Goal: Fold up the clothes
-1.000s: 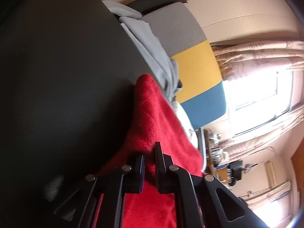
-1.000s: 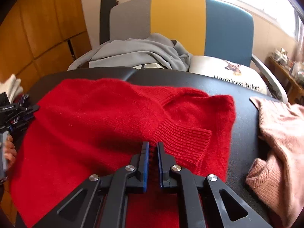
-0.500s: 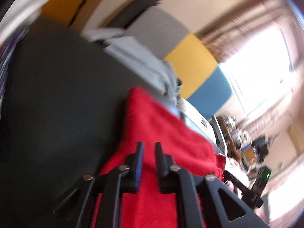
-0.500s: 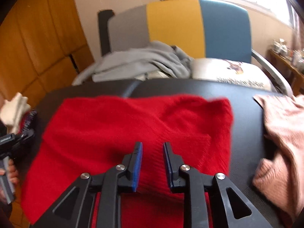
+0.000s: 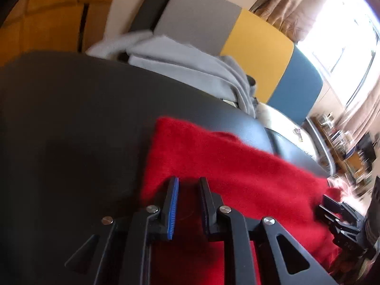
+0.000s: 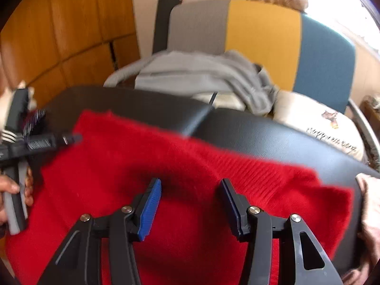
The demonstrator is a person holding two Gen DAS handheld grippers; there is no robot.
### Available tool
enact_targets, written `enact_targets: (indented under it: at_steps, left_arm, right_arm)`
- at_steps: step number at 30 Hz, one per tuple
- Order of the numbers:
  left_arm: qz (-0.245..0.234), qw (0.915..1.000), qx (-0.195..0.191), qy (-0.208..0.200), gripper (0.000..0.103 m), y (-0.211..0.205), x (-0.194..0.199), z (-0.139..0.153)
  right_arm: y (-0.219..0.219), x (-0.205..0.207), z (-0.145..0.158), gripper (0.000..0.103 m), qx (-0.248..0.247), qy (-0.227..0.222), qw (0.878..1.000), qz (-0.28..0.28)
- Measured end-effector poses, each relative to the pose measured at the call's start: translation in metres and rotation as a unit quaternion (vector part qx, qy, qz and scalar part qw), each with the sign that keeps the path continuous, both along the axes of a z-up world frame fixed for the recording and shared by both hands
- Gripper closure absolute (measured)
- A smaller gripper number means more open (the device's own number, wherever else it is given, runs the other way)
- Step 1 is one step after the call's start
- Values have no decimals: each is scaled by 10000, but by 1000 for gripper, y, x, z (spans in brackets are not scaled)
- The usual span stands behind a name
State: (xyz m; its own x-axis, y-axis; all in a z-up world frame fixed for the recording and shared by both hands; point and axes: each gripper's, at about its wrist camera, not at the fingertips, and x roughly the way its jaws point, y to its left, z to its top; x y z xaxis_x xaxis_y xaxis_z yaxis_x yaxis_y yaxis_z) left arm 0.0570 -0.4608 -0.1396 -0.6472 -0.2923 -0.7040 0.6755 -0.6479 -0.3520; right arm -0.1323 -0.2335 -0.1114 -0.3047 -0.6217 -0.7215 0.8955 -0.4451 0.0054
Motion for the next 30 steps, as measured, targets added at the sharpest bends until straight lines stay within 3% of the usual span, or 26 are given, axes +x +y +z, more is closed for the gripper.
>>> enact_targets:
  at_steps: [2,4,7,14,20,24,26,30]
  left_arm:
    - [68,9994,255,245,85,-9,10,-4]
    - [101,9983,399,416,86,-16,12,-7]
    - [74,9993,211,300,86,-18,0,-4]
    - [70,9997,-174,-154,85,-11,-16,11]
    - [-823,9921,-929,-160,82,43,-19,47]
    - [-1264,9836,-1056,-735,82,76,-23,24]
    - [-1366,9810,-1083,-854,82,88,-19,15]
    - [-1311,9843,-1006,-618,79,91,-7,11]
  right_arm:
    - [5,10,-10,45,29,277,9994,213]
    - [4,9,-10,42,57,250,9994,236]
    - [2,0,-13,36,40,139,9996,247]
    - [-2,-5,-11,33,-10,83,9997,220]
    - [29,12,19,33,-233,-11,9997,87]
    - [55,21,10,31,292,181,9991,-244]
    - [71,12,-7,29,519,-140,9968,-596]
    - [96,7,-14,25,-13,-376,9970,-674]
